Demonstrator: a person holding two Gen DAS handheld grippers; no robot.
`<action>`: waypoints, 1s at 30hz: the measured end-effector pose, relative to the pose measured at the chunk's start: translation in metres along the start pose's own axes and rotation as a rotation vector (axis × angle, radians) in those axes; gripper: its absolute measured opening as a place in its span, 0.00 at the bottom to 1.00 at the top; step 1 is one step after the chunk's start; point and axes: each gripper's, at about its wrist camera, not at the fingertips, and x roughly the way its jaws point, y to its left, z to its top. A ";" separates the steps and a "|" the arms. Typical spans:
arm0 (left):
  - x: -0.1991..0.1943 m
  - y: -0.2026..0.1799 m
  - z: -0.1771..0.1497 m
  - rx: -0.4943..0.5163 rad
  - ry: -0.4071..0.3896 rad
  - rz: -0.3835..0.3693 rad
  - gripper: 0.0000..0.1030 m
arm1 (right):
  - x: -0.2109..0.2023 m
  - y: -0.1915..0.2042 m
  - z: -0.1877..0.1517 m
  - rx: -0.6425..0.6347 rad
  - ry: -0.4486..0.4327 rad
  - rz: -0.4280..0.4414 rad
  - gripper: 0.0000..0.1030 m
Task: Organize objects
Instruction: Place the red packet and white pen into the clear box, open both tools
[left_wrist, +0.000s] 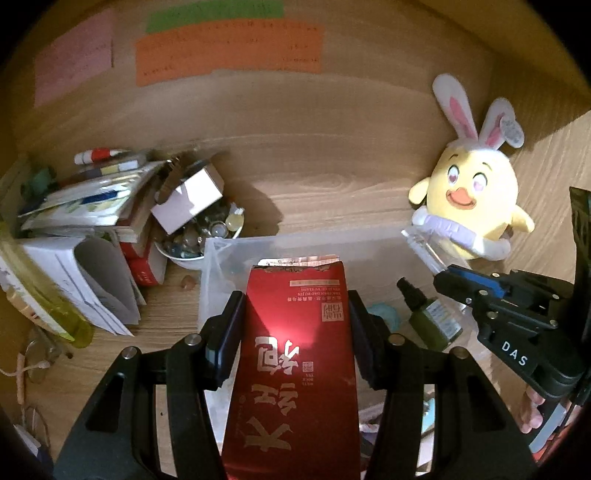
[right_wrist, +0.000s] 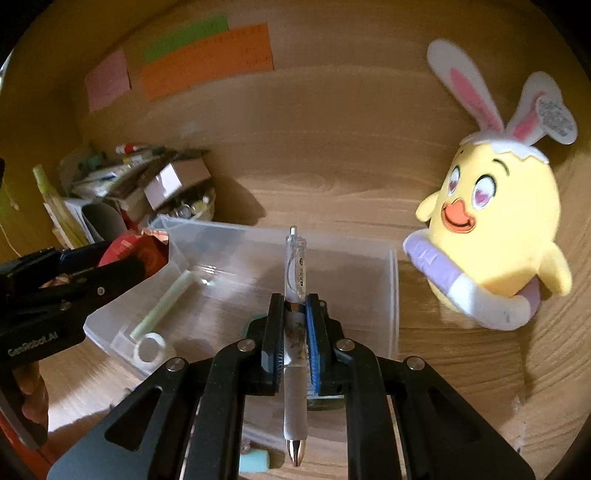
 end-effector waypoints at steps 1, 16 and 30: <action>0.004 0.000 0.000 0.002 0.007 -0.002 0.52 | 0.003 0.000 0.000 -0.001 0.008 0.001 0.10; 0.043 -0.008 -0.006 0.047 0.063 -0.009 0.52 | 0.039 0.012 -0.003 -0.070 0.098 0.002 0.10; 0.050 -0.015 -0.012 0.100 0.088 -0.011 0.52 | 0.050 0.012 -0.008 -0.076 0.145 0.001 0.10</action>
